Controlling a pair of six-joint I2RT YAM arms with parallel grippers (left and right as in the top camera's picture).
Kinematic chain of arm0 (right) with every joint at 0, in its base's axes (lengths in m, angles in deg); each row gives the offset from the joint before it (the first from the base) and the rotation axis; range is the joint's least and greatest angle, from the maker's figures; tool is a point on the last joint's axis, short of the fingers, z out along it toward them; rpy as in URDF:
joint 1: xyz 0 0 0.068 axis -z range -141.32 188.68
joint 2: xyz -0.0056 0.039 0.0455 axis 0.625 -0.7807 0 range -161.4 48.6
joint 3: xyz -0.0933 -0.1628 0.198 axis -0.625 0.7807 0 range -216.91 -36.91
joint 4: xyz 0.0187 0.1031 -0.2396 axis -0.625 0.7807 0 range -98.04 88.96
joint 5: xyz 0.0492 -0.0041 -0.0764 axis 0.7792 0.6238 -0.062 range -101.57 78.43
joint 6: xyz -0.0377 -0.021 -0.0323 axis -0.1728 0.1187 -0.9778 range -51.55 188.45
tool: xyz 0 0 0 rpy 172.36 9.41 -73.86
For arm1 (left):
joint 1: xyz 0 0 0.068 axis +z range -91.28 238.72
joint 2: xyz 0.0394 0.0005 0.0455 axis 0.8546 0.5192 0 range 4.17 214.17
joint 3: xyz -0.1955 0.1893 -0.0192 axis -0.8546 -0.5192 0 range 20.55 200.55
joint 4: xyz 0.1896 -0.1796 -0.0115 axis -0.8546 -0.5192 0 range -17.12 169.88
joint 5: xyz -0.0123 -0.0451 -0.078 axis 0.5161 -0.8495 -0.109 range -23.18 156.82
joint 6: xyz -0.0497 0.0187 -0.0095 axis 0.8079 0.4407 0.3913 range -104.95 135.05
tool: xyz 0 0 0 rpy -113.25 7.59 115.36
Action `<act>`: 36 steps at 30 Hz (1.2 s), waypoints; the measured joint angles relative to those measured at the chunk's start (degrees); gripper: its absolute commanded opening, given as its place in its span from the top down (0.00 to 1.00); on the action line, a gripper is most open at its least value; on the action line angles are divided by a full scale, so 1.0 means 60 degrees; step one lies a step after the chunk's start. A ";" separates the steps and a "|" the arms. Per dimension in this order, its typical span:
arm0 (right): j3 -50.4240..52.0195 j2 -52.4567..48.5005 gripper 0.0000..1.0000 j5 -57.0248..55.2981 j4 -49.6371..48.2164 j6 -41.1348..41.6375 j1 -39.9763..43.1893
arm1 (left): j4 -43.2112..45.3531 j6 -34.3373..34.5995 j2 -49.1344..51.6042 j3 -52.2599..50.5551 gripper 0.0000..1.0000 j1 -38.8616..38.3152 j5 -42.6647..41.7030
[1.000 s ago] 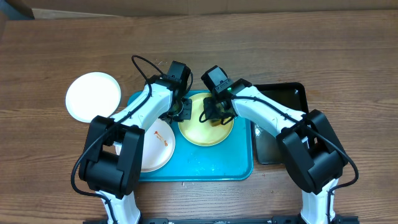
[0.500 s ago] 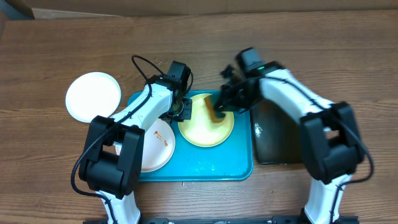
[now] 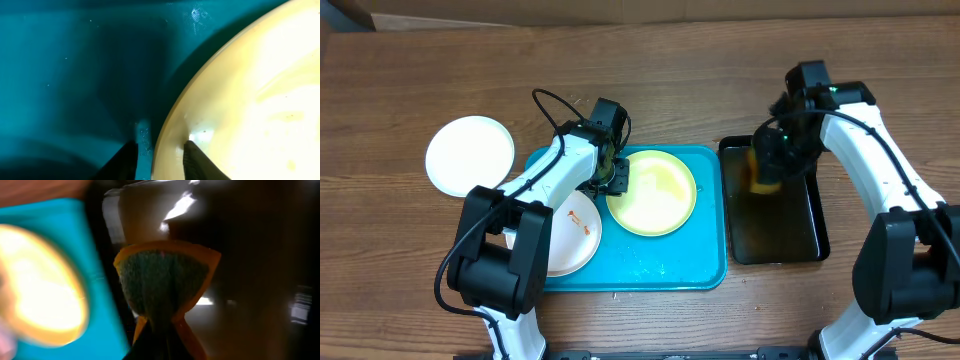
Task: Clean dirty plates on tray and stack at the side
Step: 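Return the sponge to the black tray, release it, raise right gripper, then lift the yellow plate off the teal tray with the left gripper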
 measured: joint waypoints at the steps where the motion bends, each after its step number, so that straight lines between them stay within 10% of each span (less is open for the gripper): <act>1: 0.0066 0.0000 0.96 -0.0175 -0.0040 0.0029 0.0000 | 0.0004 0.0000 0.0000 0.0000 0.64 0.0000 0.0000; 10: 0.1912 -0.0007 0.94 -0.1654 -0.1967 0.0226 0.0000 | 0.0015 0.0000 0.0000 0.0000 0.62 0.0000 0.0000; 17: 0.2120 -0.0007 0.55 -0.1789 -0.2131 0.0361 0.0000 | -0.0113 0.0004 0.0000 0.0000 0.66 0.0000 -0.0004; 26: -0.0543 -0.0036 0.00 -0.1610 -0.1027 0.0368 0.0911 | -0.0127 0.0011 0.0000 -0.0004 0.96 0.0000 -0.0470; 36: -0.0965 -0.0033 0.00 -0.1195 -0.1330 0.0765 0.4237 | -0.0463 0.0004 0.0000 0.0171 0.96 0.0076 -0.0758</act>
